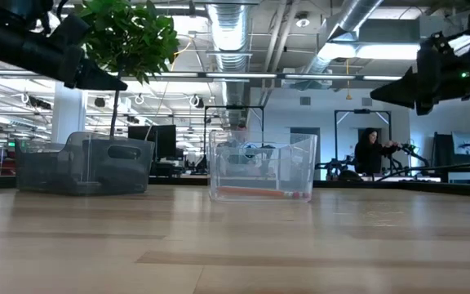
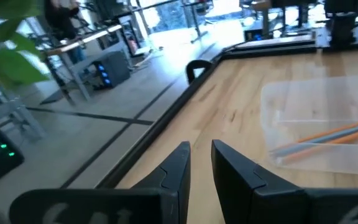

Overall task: Sort pens & pencils
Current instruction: Return to Home Position

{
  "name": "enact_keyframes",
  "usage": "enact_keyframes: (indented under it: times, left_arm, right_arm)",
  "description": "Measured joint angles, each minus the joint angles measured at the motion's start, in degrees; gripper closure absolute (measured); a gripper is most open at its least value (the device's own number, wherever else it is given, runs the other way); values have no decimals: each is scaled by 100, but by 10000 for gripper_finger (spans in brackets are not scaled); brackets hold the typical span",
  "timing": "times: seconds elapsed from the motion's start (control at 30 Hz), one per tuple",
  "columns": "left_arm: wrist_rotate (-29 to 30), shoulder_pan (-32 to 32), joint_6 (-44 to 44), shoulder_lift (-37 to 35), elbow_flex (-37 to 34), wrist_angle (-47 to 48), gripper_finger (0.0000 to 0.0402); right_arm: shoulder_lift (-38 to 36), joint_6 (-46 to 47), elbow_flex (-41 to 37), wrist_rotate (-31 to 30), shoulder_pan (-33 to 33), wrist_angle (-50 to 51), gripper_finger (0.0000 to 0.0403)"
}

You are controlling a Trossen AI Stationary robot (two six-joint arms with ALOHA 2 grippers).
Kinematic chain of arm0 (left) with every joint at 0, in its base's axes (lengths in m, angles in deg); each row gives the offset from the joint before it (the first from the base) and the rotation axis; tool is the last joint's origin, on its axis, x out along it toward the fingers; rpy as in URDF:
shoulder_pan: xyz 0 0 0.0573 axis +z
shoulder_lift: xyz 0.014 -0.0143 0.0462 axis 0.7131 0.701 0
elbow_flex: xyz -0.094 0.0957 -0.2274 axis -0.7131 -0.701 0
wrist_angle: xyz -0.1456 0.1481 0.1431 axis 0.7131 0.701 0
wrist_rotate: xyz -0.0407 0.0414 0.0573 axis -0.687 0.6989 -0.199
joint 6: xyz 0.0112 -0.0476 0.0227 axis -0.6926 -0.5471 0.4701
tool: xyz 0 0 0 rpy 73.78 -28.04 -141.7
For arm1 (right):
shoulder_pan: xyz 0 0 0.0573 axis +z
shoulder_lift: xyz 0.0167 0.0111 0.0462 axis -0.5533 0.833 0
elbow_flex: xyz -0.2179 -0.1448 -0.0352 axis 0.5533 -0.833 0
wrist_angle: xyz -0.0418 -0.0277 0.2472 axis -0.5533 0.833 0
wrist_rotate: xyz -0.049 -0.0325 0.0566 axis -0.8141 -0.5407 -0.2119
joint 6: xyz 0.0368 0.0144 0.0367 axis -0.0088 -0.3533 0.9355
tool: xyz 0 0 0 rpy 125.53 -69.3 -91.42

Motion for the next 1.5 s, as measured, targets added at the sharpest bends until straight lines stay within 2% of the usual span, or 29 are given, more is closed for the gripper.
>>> enact_keyframes:
  times: [0.3, 0.43, 0.7, 1.0, 1.5]
  left_arm:
    - [72, 0, -84, -1196, -330, 336, 344]
    - [73, 0, -87, -1844, -434, 817, 344]
    - [39, -2, 45, -1727, -424, 1529, 344]
    - [93, -2, -443, -1728, -388, 2227, 344]
    - [101, -2, -443, -1728, -388, 2245, 344]
  right_arm:
    - [0, -33, -180, -8, -35, -147, 334]
    - [0, -64, -180, -52, -36, -105, 334]
    - [26, -316, -176, -226, -38, -89, 334]
    - [26, -317, -174, -264, -38, -86, 334]
    - [26, -317, -174, -264, -38, -81, 334]
